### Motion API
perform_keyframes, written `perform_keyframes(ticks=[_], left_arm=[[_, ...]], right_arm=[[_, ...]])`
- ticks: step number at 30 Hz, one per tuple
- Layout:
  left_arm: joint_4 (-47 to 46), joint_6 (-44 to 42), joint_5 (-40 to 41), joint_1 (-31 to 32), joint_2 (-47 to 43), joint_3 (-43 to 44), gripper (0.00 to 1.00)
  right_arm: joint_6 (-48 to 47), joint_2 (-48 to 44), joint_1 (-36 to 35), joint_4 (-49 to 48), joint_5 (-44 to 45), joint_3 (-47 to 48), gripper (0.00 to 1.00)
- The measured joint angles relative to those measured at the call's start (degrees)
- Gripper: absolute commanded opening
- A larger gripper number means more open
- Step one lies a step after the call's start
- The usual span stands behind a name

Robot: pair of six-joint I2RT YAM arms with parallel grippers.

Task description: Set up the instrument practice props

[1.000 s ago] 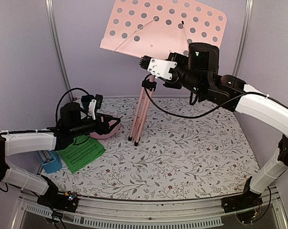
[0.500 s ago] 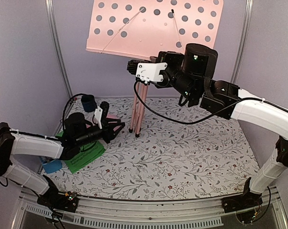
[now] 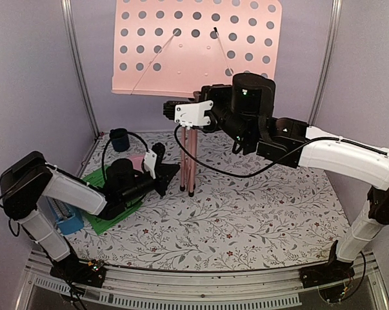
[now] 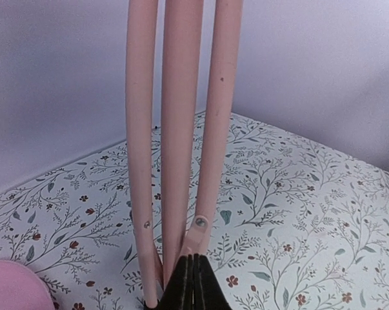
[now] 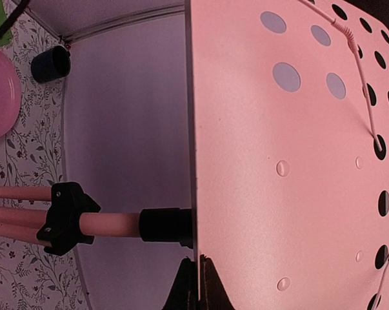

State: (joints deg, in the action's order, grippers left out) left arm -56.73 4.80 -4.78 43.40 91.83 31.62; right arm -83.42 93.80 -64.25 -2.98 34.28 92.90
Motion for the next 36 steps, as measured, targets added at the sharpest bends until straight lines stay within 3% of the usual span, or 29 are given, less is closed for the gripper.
perform_keyframes(ticks=[18, 22, 31, 36], left_arm=[[-1.2, -2.1, 7.3, 1.8, 8.3, 11.6, 0.08], [-0.4, -2.7, 8.3, 1.9, 8.9, 12.8, 0.18], [2.1, -3.4, 8.5, 1.9, 10.1, 15.6, 0.25], [3.9, -4.0, 9.0, 1.9, 10.7, 17.3, 0.36]], right_arm=[[-0.3, 0.2, -0.7, -0.2, -0.1, -0.2, 0.00], [-0.3, 0.2, -0.7, -0.3, -0.1, -0.2, 0.00], [-0.1, 0.2, -0.7, -0.2, -0.5, -0.2, 0.00], [0.1, 0.2, -0.7, 0.0, -0.5, -0.1, 0.00]])
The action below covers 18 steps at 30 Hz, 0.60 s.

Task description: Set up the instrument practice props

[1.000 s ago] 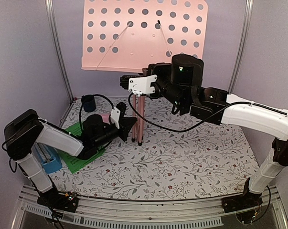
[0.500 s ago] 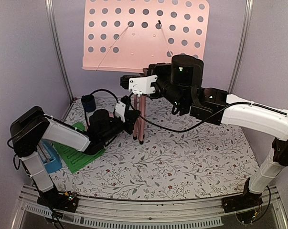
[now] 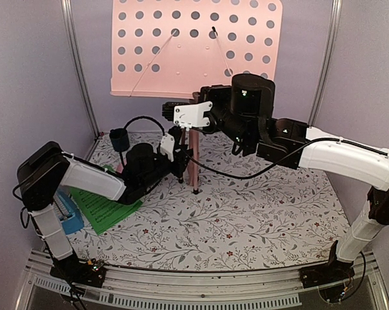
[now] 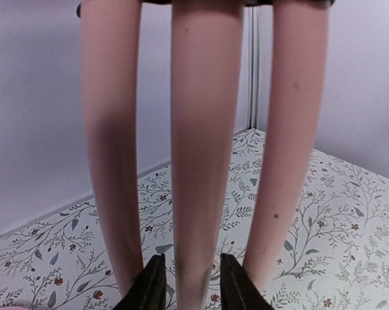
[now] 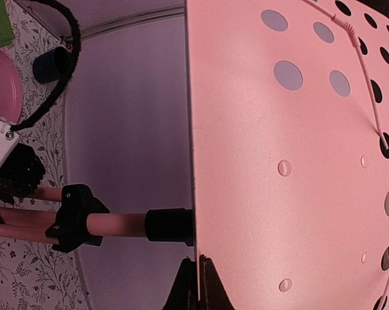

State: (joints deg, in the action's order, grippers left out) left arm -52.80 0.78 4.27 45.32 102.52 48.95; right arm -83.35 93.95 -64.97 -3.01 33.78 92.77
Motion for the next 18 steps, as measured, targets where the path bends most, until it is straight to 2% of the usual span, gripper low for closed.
perform_keyframes(ticks=[7, 18], left_arm=[[2.7, -0.3, 0.2, -0.1, 0.7, 1.7, 0.60], [10.9, -0.7, -2.5, -0.2, 1.1, 6.6, 0.82]], right_arm=[[0.2, 0.0, 0.0, 1.2, 0.0, 1.1, 0.00], [0.2, 0.0, 0.3, 4.5, 0.6, 2.5, 0.00]])
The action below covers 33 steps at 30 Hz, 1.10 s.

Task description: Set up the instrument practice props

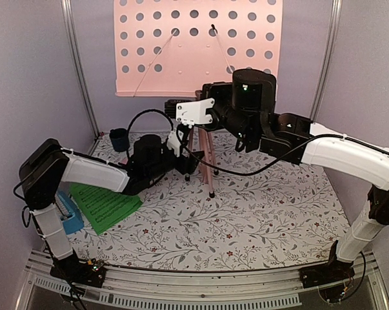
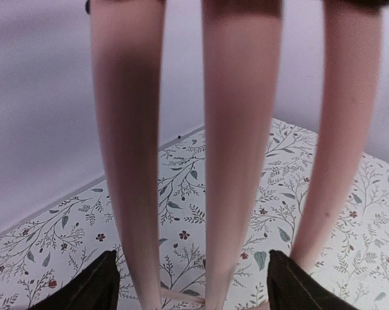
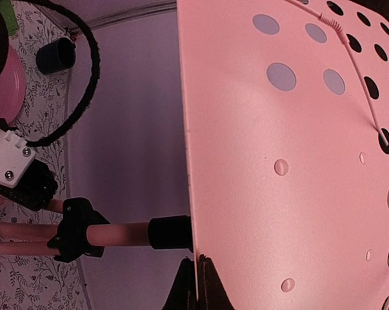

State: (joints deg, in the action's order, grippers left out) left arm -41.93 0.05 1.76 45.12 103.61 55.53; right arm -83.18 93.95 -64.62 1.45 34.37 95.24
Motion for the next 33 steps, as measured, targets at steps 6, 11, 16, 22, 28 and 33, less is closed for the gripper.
perform_keyframes(ticks=[6, 11, 16, 22, 28, 33], left_arm=[[4.8, -0.1, -1.3, -0.4, 0.0, 3.3, 0.82], [6.9, -0.9, -3.3, -0.3, -1.7, 1.4, 0.81], [7.7, -2.6, -7.0, 0.0, -5.5, -2.0, 0.77], [8.6, -4.6, -8.2, -0.7, -6.9, -2.7, 0.69], [9.9, -6.3, -7.1, -3.7, -6.9, -2.5, 0.63], [9.7, -7.7, -7.8, -5.0, -6.9, -2.6, 0.60]], right_arm=[[1.3, -0.1, 1.4, 1.6, -1.3, 0.8, 0.00], [2.5, -0.4, 3.3, 1.8, -1.9, 0.8, 0.00], [3.8, -0.6, 3.9, 1.8, -2.2, 0.8, 0.00], [3.9, -0.9, 3.7, 1.9, -3.7, 0.2, 0.00], [4.2, -2.0, 3.6, 1.9, -4.2, -0.9, 0.00], [4.2, -2.3, 3.6, 1.9, -4.5, -1.2, 0.00]])
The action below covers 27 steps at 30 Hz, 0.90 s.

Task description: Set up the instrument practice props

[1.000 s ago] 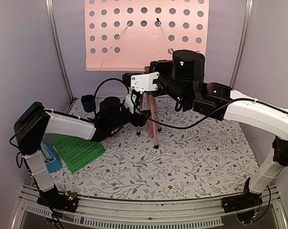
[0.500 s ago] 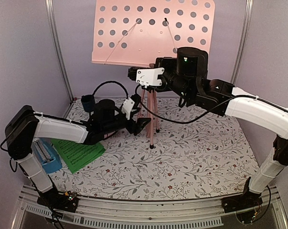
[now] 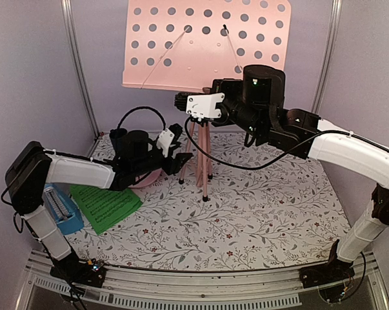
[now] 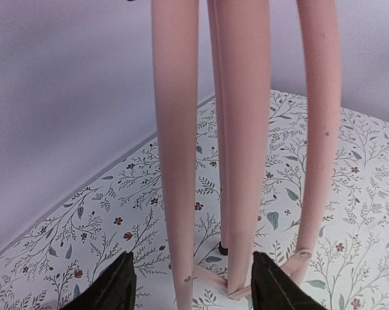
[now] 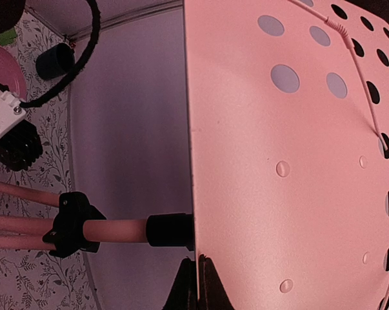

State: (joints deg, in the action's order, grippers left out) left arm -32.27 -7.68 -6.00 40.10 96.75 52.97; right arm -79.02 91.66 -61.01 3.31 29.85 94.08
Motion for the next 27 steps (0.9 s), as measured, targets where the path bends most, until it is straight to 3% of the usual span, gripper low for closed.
perform_keyframes(ticks=[8, 16, 22, 27], left_arm=[[0.2, -1.4, -1.4, -0.9, 2.2, 3.3, 0.40], [0.5, -3.3, -1.9, -1.4, 6.4, 9.5, 0.35], [0.9, -3.1, -2.4, -1.4, 8.5, 10.2, 0.15], [0.9, -1.5, -3.0, -1.5, 8.8, 10.1, 0.04]], right_arm=[[0.1, 0.0, 0.0, -0.1, -0.2, 0.0, 0.02], [0.1, 0.0, 0.0, -0.3, -0.4, 0.0, 0.03], [0.3, 0.0, 0.0, -0.7, -1.0, 0.0, 0.06], [1.2, 0.0, -0.2, -1.5, -1.4, 0.0, 0.10]])
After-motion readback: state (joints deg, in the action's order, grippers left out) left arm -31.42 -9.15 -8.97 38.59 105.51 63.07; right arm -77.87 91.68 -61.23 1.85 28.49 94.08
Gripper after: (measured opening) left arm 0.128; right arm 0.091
